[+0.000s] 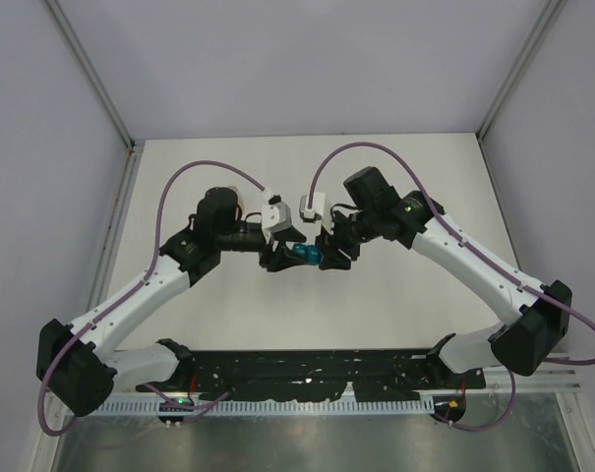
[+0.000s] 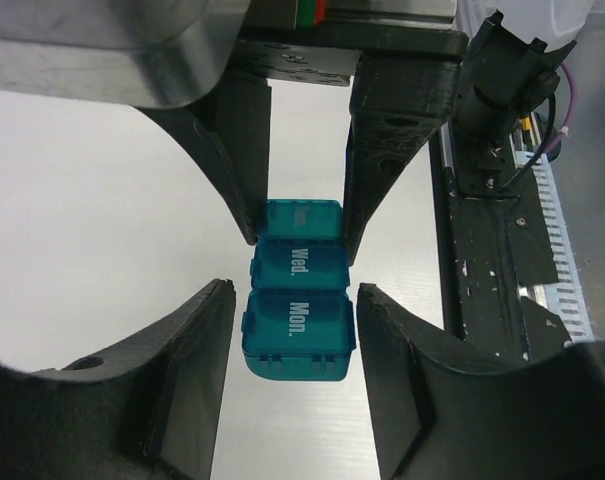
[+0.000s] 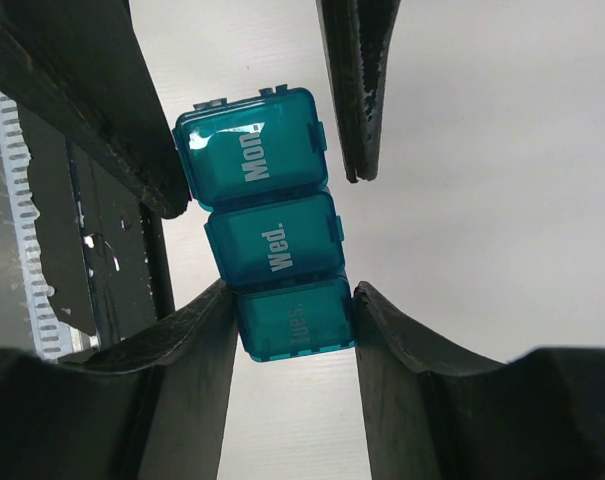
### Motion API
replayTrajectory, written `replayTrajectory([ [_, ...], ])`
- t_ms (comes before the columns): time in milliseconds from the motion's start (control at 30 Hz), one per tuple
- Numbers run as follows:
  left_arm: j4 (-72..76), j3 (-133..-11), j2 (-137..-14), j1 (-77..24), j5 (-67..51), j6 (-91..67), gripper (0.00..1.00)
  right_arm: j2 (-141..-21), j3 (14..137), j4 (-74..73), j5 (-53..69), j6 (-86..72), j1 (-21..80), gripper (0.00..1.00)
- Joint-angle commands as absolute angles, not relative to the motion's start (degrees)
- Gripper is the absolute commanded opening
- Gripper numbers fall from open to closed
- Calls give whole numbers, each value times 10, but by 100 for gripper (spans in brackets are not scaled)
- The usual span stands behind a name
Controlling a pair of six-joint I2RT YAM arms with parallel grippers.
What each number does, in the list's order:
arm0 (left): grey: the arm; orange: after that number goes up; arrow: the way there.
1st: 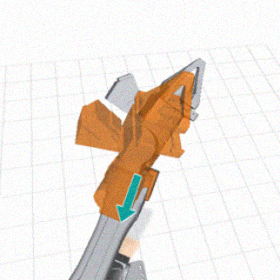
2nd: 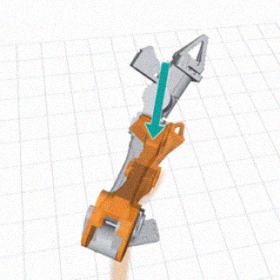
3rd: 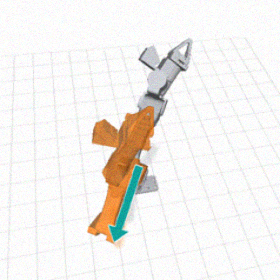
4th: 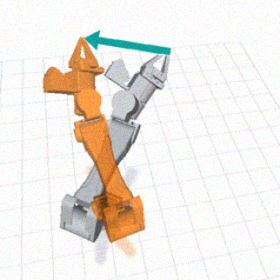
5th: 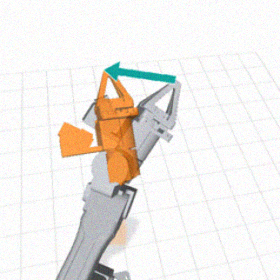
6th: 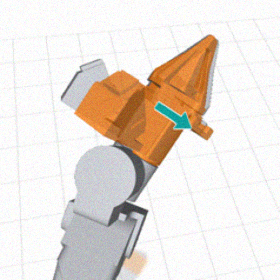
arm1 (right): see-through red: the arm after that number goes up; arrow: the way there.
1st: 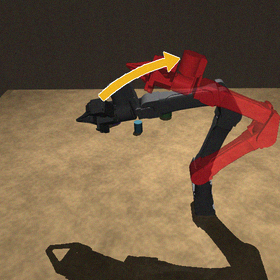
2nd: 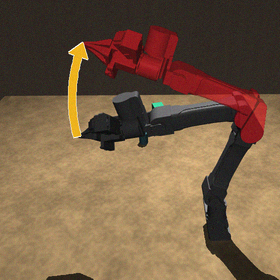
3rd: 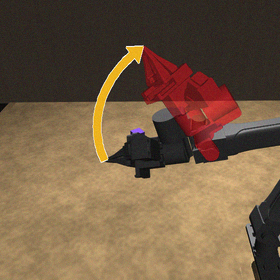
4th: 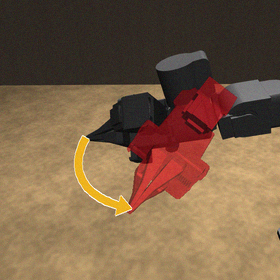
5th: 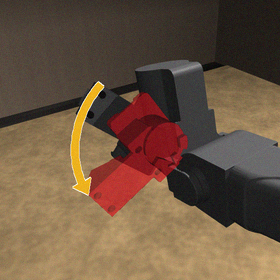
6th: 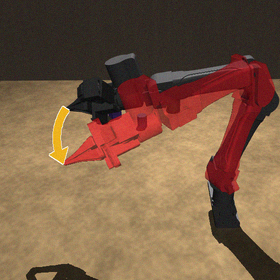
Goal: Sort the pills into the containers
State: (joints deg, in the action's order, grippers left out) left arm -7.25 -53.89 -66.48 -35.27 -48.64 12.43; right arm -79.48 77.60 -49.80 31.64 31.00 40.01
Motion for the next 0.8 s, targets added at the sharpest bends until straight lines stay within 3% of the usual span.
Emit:
replayTrajectory([
  [0,-41,-537,-653,-361,-477,141,50,-784,790,-483,320,294,403,16],
  [300,-69,-530,-644,-375,-463,175,25,-789,793,-477,303,281,403,14],
  [467,-68,-519,-625,-381,-455,195,20,-797,793,-476,299,271,403,13],
  [767,-109,-524,-606,-399,-435,263,21,-821,791,-478,305,263,403,13],
])
